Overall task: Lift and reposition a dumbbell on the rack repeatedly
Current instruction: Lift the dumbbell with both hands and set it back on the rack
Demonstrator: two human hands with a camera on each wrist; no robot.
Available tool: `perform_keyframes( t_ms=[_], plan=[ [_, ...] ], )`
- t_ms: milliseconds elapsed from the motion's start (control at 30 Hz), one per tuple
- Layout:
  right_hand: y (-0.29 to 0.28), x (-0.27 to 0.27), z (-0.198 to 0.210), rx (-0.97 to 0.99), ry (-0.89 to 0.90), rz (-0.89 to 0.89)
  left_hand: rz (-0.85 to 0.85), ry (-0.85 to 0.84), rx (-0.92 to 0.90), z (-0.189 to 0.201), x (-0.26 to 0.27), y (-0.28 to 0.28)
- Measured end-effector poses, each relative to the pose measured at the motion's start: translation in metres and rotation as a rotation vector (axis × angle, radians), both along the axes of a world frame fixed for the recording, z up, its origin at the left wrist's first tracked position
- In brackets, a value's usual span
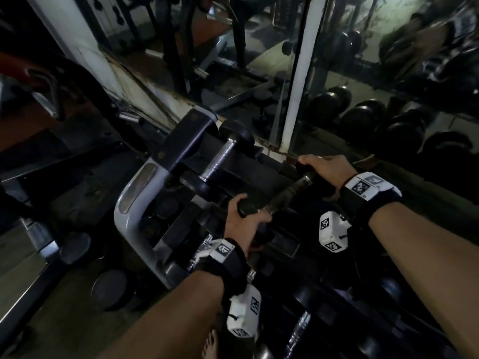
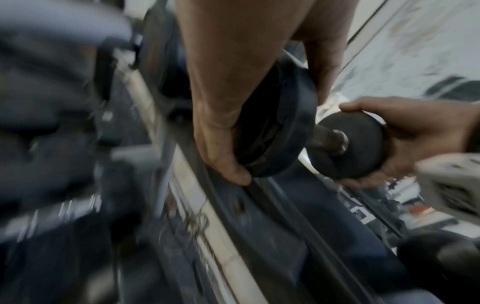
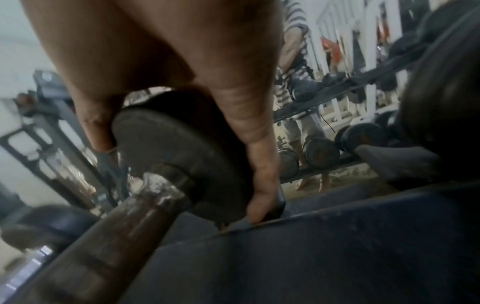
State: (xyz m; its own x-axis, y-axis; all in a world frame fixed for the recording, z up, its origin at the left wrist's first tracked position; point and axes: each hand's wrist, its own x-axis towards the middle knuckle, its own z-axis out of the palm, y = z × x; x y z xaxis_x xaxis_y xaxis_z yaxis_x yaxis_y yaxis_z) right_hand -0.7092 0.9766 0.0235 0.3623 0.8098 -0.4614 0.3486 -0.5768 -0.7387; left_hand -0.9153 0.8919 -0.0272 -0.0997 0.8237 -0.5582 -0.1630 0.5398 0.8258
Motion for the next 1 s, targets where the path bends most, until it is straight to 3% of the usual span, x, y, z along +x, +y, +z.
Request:
perform_keyframes(
  t_ms=[100,200,333,500,700,1000],
  plan=[
    [-0.017,-0.001,0.019,0.021,0.206,-0.119,-0.120,0.043,0.105,0.028,-0.023,0.020],
    [-0.039,-0.009,0.041,0.061,0.375,-0.165,-0.103,-0.069,0.213,0.062,-0.037,0.041],
    [-0.070,-0.033,0.064,0.314,0.495,-0.312,-0.084,-0.153,0.303,0.101,-0.039,0.063],
    [-0.115,-0.063,0.079,0.602,0.480,-0.512,-0.150,-0.066,0.495,0.124,-0.044,0.063],
    [-0.184,-0.088,0.080,0.705,0.475,-0.632,-0.276,-0.025,0.701,0.139,-0.053,0.021],
    [-0.290,-0.070,0.091,0.765,0.345,-0.825,-0.465,-0.092,0.688,0.144,-0.003,-0.046]
  ],
)
